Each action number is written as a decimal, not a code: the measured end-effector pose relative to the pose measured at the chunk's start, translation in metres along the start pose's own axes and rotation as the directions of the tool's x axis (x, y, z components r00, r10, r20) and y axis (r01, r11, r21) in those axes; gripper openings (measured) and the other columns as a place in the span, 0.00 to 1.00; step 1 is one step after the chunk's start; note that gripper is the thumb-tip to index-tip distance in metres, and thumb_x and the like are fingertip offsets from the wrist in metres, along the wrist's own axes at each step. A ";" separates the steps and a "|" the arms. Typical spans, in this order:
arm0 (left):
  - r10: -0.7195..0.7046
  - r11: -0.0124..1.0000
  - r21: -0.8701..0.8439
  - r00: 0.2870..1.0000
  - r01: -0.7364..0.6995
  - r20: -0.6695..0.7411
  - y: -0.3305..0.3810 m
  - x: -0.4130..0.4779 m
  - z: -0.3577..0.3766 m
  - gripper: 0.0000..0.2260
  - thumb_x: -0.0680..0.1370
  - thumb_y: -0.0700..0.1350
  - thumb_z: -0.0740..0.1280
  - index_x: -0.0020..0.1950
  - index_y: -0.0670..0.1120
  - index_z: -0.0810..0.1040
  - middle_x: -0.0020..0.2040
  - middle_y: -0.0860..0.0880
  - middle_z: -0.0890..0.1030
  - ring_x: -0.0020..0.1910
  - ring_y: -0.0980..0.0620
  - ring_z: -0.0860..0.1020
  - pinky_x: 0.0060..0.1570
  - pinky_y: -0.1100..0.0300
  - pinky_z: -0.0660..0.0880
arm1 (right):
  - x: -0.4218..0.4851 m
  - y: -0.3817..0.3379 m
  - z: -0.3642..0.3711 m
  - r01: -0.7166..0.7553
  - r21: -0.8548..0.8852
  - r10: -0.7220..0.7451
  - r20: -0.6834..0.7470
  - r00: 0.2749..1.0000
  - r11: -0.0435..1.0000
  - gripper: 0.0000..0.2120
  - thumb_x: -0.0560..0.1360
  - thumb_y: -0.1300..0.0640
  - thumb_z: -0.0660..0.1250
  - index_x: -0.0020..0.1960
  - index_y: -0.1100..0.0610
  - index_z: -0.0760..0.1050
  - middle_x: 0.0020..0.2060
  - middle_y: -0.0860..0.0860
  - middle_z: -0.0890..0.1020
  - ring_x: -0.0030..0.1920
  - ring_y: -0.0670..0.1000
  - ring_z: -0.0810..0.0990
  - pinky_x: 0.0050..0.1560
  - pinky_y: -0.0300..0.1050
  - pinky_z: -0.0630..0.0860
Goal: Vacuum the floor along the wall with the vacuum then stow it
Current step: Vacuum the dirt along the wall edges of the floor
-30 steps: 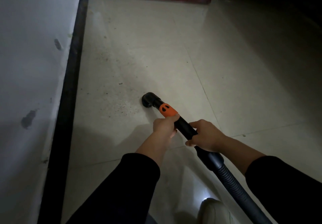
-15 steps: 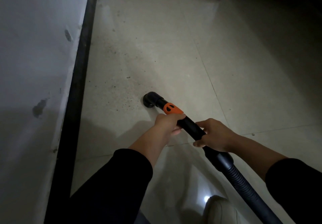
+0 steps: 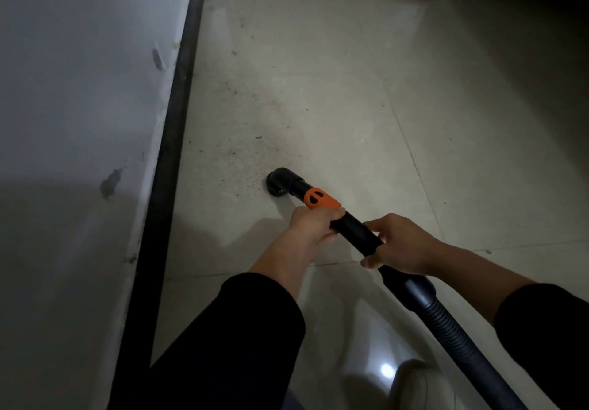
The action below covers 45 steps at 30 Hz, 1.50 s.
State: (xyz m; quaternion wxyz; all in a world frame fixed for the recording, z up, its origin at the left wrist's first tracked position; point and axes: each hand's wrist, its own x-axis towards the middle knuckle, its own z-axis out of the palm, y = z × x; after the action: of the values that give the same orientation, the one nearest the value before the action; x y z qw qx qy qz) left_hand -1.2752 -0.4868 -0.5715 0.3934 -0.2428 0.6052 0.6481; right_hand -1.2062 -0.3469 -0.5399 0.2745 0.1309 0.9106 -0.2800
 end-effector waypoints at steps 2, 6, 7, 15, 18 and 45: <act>0.004 1.000 -0.028 1.000 -0.004 -0.006 -0.001 -0.001 -0.003 0.18 0.76 0.37 0.71 0.64 0.37 0.72 0.55 0.40 0.82 0.49 0.47 0.82 0.49 0.57 0.79 | 0.001 -0.003 0.002 0.005 -0.003 -0.005 0.005 1.000 1.000 0.20 0.67 0.57 0.76 0.58 0.55 0.80 0.39 0.54 0.83 0.36 0.50 0.82 0.44 0.48 0.81; -0.002 0.999 -0.046 1.000 0.001 -0.026 -0.001 -0.002 -0.008 0.18 0.76 0.37 0.70 0.64 0.37 0.72 0.55 0.40 0.81 0.47 0.48 0.81 0.46 0.58 0.79 | 0.002 -0.008 0.004 0.017 -0.019 -0.017 0.017 1.000 1.000 0.21 0.67 0.57 0.76 0.59 0.55 0.79 0.40 0.54 0.83 0.36 0.49 0.82 0.44 0.47 0.81; -0.007 0.999 -0.045 1.000 0.005 -0.027 -0.001 -0.003 -0.010 0.18 0.76 0.37 0.70 0.64 0.37 0.72 0.55 0.40 0.81 0.47 0.47 0.81 0.46 0.58 0.78 | 0.002 -0.009 0.005 0.021 -0.024 -0.021 0.018 1.000 0.999 0.21 0.67 0.56 0.76 0.59 0.54 0.79 0.40 0.54 0.83 0.37 0.49 0.81 0.44 0.47 0.81; -0.030 0.999 -0.042 0.998 0.028 -0.054 0.000 -0.006 -0.027 0.19 0.76 0.37 0.70 0.65 0.37 0.71 0.59 0.40 0.80 0.56 0.45 0.80 0.48 0.57 0.78 | 0.004 -0.023 0.014 0.054 -0.026 -0.053 0.029 0.998 0.998 0.21 0.67 0.56 0.76 0.59 0.55 0.79 0.40 0.54 0.83 0.38 0.51 0.82 0.44 0.48 0.81; -0.028 0.998 -0.062 0.997 0.024 -0.072 0.003 -0.008 -0.038 0.19 0.76 0.37 0.71 0.65 0.37 0.72 0.59 0.40 0.80 0.57 0.45 0.80 0.52 0.56 0.78 | 0.009 -0.033 0.017 0.074 -0.032 -0.072 0.040 0.997 0.997 0.21 0.67 0.56 0.76 0.59 0.56 0.79 0.40 0.55 0.83 0.38 0.52 0.82 0.45 0.49 0.81; 0.010 0.973 -0.225 0.982 -0.054 -0.191 0.007 0.003 -0.092 0.22 0.76 0.37 0.69 0.69 0.38 0.70 0.60 0.40 0.80 0.57 0.45 0.80 0.56 0.54 0.77 | 0.042 -0.086 0.039 0.154 -0.123 -0.148 0.059 0.987 0.980 0.20 0.67 0.55 0.76 0.58 0.54 0.79 0.40 0.53 0.82 0.41 0.53 0.81 0.43 0.45 0.78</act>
State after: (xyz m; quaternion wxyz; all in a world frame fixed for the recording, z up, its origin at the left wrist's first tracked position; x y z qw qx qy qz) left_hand -1.2977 -0.5755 -0.5837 0.2932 -0.3370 0.5647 0.6940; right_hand -1.2581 -0.4356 -0.5531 0.2829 0.0367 0.9267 -0.2447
